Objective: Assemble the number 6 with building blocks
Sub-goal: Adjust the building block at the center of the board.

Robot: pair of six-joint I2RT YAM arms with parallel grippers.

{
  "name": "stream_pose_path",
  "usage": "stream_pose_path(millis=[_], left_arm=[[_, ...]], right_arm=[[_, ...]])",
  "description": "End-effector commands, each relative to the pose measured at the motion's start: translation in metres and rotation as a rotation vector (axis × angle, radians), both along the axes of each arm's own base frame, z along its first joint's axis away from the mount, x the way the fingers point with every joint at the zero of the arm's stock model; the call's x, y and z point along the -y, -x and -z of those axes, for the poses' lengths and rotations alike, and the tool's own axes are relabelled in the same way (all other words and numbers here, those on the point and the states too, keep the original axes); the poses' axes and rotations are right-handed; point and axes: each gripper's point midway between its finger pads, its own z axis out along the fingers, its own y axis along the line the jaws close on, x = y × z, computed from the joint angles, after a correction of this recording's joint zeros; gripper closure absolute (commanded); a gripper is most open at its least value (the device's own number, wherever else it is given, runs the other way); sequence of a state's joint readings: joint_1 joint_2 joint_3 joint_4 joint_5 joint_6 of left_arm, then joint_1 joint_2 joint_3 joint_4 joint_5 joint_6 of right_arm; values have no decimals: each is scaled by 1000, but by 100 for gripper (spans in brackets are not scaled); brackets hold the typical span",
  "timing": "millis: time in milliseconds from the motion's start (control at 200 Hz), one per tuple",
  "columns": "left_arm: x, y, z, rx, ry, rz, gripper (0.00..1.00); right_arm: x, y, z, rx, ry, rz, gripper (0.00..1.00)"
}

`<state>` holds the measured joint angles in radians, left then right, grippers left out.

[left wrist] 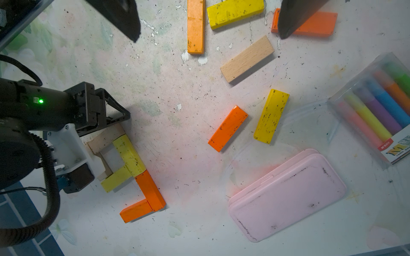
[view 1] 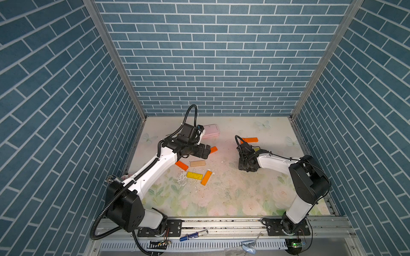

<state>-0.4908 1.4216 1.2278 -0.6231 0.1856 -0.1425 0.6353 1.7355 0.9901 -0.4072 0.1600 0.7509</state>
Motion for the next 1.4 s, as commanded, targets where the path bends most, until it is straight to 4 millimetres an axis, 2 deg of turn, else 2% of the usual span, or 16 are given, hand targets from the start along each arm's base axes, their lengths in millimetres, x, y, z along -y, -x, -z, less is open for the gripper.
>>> stream_pose_path(millis=[0,135,210,290,440,535,640,775,945,1105,1195,1315,1395], left_arm=[[1,3,-1,-4,4,9,3],[1,3,-1,-3,1,7,3],[0,2,2,-6,-5,4,3],[0,2,4,-11,-12,2,3],[-1,-1,12,-28,-29,-2,4],[0,-2,21,-44,-55,-4,5],[1,0,35,-58,-118,8,6],[5,4,58,-101,-217,23,7],[14,-4,66,-128,-299,42,9],[32,-18,82,-169,-309,53,12],[40,-33,96,-163,-332,64,19],[47,-50,114,-158,-384,103,26],[49,-62,122,-138,-426,128,27]], right_arm=[[3,0,2,-19,21,0,50],[3,-1,-12,7,10,-8,50],[0,-1,-34,42,-13,-41,50],[2,-2,-65,109,-27,-70,50],[26,-3,-128,272,1,-62,50],[48,-4,-151,342,36,-20,50],[71,-6,-153,355,15,44,50],[96,-12,-136,329,-23,124,50],[118,-21,-112,308,-164,228,50],[119,-28,-100,315,-290,243,50],[117,-31,-100,319,-306,232,51],[103,-30,-103,312,-374,190,52],[98,-27,-105,311,-403,172,52]])
